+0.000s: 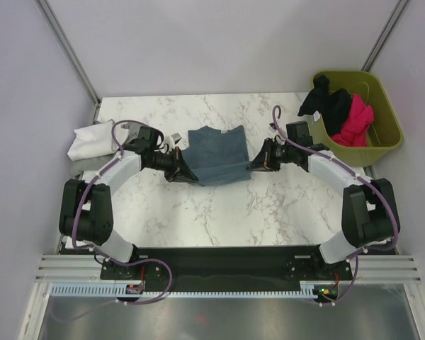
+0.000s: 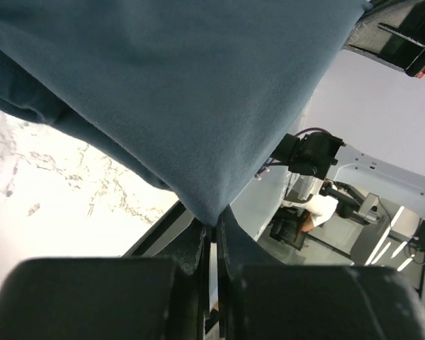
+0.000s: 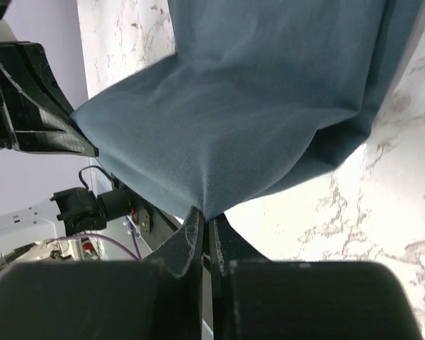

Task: Fold and stack the t-shirts
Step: Fold the tshirt

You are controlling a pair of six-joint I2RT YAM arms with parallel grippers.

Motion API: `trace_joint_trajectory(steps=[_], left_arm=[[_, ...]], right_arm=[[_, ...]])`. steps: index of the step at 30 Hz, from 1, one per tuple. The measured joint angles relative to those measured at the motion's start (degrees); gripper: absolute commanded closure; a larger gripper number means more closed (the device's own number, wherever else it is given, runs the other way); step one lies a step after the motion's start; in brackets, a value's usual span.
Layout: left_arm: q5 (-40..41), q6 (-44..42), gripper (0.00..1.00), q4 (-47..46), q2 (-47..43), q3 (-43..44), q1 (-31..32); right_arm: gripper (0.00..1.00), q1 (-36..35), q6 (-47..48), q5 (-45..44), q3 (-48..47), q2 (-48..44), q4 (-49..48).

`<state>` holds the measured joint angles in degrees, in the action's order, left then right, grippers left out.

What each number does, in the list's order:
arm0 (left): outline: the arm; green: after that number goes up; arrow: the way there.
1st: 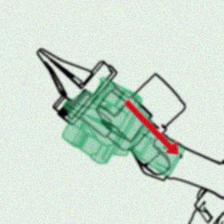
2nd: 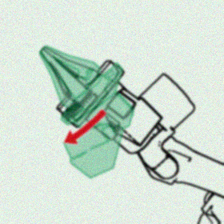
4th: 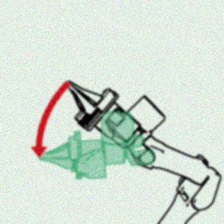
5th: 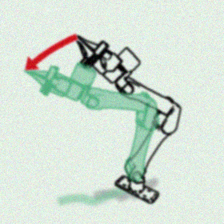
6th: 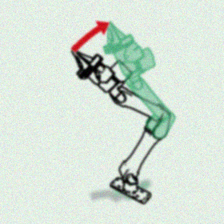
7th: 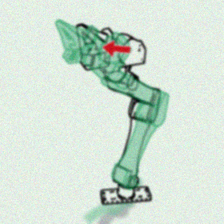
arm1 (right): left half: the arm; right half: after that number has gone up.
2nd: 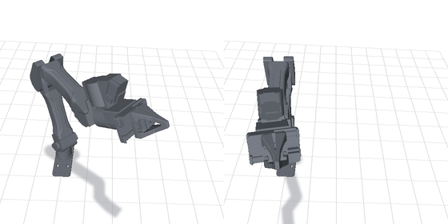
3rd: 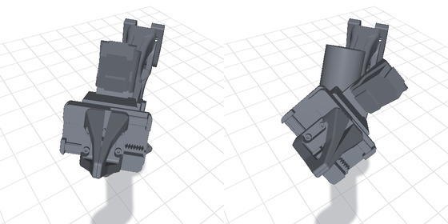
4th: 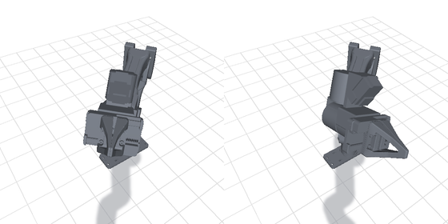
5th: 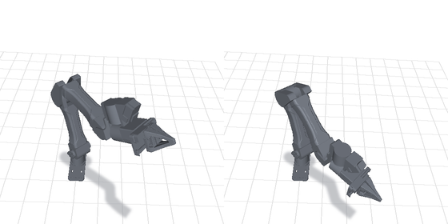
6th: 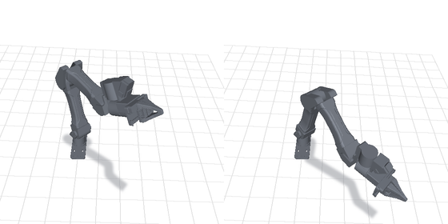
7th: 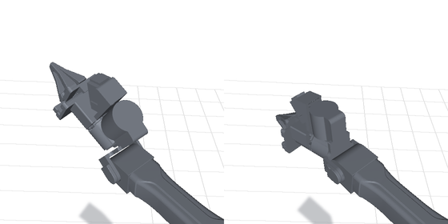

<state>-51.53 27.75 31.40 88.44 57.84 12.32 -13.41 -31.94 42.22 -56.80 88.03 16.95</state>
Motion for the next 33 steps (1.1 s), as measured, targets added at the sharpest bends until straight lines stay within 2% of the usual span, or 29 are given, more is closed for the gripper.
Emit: trace_joint_trajectory(steps=[6,12,16,17,18,19,20,21,22,27,30,33], left_arm=[[0.04,0.22,0.98,0.68,8.94,8.68,-2.27],[0.04,0.17,0.98,1.03,20.33,26.56,-4.46],[0.55,-0.42,0.98,1.68,28.96,37.88,-5.31],[0.74,-0.76,0.96,1.77,32.02,41.42,-5.42],[1.38,-1.38,0.73,1.33,35.23,45.13,-5.44],[2.49,-2.58,0.61,0.72,38.6,48.74,-5.42],[3.8,-3.54,0.55,0.7,41.9,52.22,-5.38],[5.68,-4.59,0.5,0.7,44.65,55.12,-5.25],[8.0,-5.73,0.48,0.79,46.88,57.48,-5.07],[18.14,-9.55,0.45,2.84,49.03,64.24,-3.76],[21.24,-10.91,0.45,3.3,44.87,64.0,-3.32],[21.44,-12.09,0.47,3.17,37.13,60.54,-3.15]], right_arm=[[1.0,0.02,-0.87,0.02,-6.8,7.58,-1.29],[1.0,0.2,-2.29,-0.17,-20.94,18.93,-5.4],[1.0,0.31,-2.4,-0.7,-33.35,29.94,-7.56],[0.9,0.31,-2.49,-1.01,-36.44,32.94,-8.41],[0.74,0.31,-2.69,-1.27,-39.54,36.13,-9.14],[0.46,0.28,-2.99,-1.77,-42.42,39.1,-10.05],[0.34,0.28,-3.15,-2.34,-44.78,41.68,-10.54],[0.29,0.28,-2.51,-2.69,-46.99,44.13,-10.73],[0.25,0.31,-2.16,-2.97,-48.59,46.03,-10.99],[0.25,1.77,-0.39,-4.15,-49.46,46.38,-10.36],[0.25,3.82,0.31,-4.83,-45.05,40.57,-10.64],[0.25,6.21,0.72,-4.85,-39.85,32.59,-10.67]])
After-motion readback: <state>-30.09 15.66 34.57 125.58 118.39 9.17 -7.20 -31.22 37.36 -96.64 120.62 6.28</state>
